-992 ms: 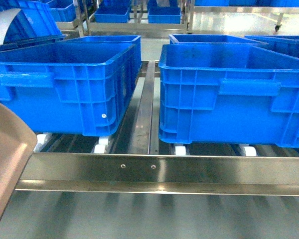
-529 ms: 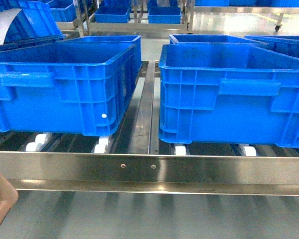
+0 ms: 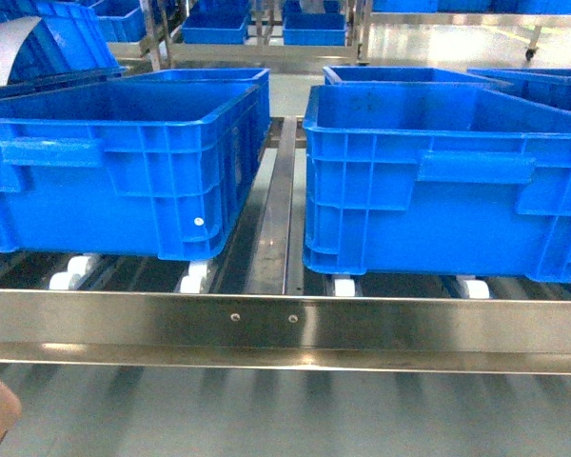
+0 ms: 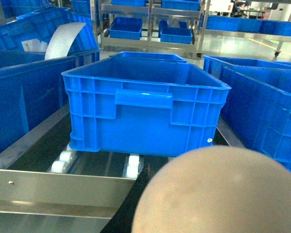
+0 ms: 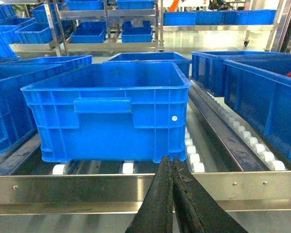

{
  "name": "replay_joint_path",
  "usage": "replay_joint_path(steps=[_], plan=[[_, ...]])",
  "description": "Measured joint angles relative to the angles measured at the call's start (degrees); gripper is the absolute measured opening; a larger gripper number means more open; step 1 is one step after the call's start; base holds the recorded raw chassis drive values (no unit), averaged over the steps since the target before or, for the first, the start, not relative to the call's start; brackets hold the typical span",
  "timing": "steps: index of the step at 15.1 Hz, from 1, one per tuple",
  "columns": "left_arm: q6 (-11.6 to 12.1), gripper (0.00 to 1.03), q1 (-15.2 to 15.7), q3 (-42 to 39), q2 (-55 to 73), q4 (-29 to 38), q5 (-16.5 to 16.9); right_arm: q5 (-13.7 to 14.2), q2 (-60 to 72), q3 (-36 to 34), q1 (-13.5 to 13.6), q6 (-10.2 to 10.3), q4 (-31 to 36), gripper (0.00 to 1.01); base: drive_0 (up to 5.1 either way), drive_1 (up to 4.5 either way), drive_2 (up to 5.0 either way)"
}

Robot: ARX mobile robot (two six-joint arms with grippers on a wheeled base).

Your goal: Place part in tray to right shelf

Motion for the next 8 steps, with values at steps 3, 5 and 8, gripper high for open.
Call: replay_joint_path(steps=[3, 5, 8], plan=[[0.0, 0.12, 0.0, 0.0, -5.6, -5.4, 0.0, 0.0, -7.6, 0.0, 0.0, 0.0, -10.7, 0.02, 0.0, 0.0, 0.0], [0.1, 0.12, 0.0, 0.0, -8.5, -8.2, 0.0, 0.0, -11.2, 0.1, 0.0, 0.1, -11.6, 0.02, 0.0, 0.0, 0.0], [0.0, 0.12, 0.0, 0.0, -11.5, -11.3, 0.0, 0.0, -11.2, 0.0, 0.0, 0.2, -11.7, 0.02, 0.0, 0.0, 0.0]])
